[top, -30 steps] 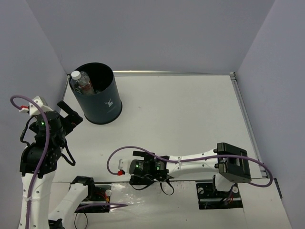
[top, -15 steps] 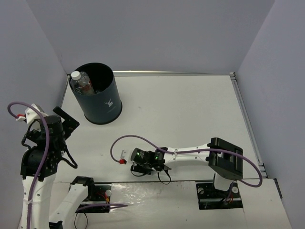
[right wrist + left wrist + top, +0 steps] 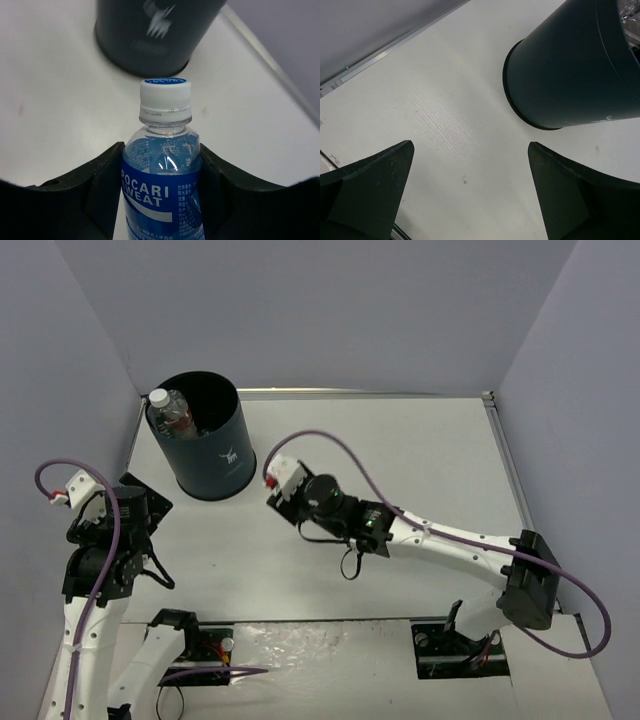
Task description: Put the plastic bottles in the bin
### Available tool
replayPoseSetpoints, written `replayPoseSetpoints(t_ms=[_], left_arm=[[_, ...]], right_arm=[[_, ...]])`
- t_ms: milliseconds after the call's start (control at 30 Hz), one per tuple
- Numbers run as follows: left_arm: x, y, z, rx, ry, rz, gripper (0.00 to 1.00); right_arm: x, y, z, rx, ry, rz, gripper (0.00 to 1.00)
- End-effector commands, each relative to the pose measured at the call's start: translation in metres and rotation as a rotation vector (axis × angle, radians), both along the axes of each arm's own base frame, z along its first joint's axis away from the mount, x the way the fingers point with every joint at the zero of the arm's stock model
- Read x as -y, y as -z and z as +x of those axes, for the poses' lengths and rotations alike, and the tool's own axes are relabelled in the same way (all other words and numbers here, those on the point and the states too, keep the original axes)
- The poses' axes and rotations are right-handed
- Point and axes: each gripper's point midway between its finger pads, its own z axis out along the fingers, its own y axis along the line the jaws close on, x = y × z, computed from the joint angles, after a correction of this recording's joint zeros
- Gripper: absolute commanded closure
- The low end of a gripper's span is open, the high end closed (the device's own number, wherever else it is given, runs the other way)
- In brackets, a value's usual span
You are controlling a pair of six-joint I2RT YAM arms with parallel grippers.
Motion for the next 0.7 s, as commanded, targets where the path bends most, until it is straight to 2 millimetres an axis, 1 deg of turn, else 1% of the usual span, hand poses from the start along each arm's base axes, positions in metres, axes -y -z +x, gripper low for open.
replayPoseSetpoints(t_ms=[0, 33, 100, 133, 167, 200, 233, 300, 333, 400, 433, 467, 500, 533, 567, 633, 667], left_arm=[[-0.003, -0.013, 0.01, 0.114, -0.054, -0.03, 0.03], [-0.004, -0.011, 0.01, 0.116, -0.068, -0.03, 0.03], [-0.005, -0.01, 0.011, 0.129, -0.085, -0.039, 0.03], [-0.005, -0.008, 0.012, 0.131, -0.084, -0.04, 0.03], [-0.004, -0.007, 0.013, 0.134, -0.081, -0.044, 0.03], [-0.003, -0.006, 0.014, 0.136, -0.079, -0.047, 0.03], [-0.003, -0.005, 0.015, 0.137, -0.078, -0.049, 0.03], [-0.003, -0.003, 0.015, 0.134, -0.081, -0.05, 0.03], [-0.003, -0.001, 0.015, 0.131, -0.086, -0.052, 0.03], [-0.003, 0.001, 0.016, 0.135, -0.089, -0.06, 0.03], [-0.002, 0.001, 0.016, 0.138, -0.089, -0.063, 0.03], [-0.002, 0.001, 0.017, 0.141, -0.088, -0.064, 0.03], [-0.002, 0.001, 0.018, 0.143, -0.085, -0.063, 0.03], [-0.003, 0.002, 0.018, 0.141, -0.087, -0.059, 0.03], [-0.004, 0.003, 0.017, 0.136, -0.094, -0.051, 0.03], [-0.007, 0.003, 0.015, 0.124, -0.106, -0.038, 0.03], [-0.008, 0.004, 0.014, 0.118, -0.112, -0.034, 0.03]], right_arm=[[0.018, -0.232, 0.048, 0.315, 0.033, 0.703, 0.74], [0.016, -0.25, 0.057, 0.352, 0.03, 0.719, 0.74], [-0.006, -0.25, 0.09, 0.335, 0.056, 0.75, 0.75], [-0.017, -0.261, 0.093, 0.335, 0.021, 0.782, 0.75], [-0.022, -0.271, 0.105, 0.335, -0.003, 0.828, 0.76], [-0.03, -0.281, 0.112, 0.343, -0.045, 0.868, 0.76], [-0.039, -0.289, 0.114, 0.357, -0.103, 0.901, 0.76], [-0.053, -0.298, 0.117, 0.391, -0.179, 0.962, 0.76], [-0.063, -0.304, 0.118, 0.436, -0.24, 1.012, 0.72], [-0.076, -0.299, 0.128, 0.521, -0.295, 1.103, 0.69], [-0.084, -0.285, 0.135, 0.539, -0.31, 1.128, 0.67], [-0.098, -0.258, 0.15, 0.504, -0.308, 1.115, 0.66], [-0.106, -0.254, 0.154, 0.509, -0.326, 1.129, 0.64], [-0.11, -0.254, 0.154, 0.532, -0.341, 1.14, 0.63], [-0.109, -0.26, 0.15, 0.575, -0.35, 1.144, 0.62], [-0.117, -0.236, 0.153, 0.605, -0.343, 1.136, 0.59], [-0.119, -0.231, 0.153, 0.617, -0.343, 1.121, 0.59]])
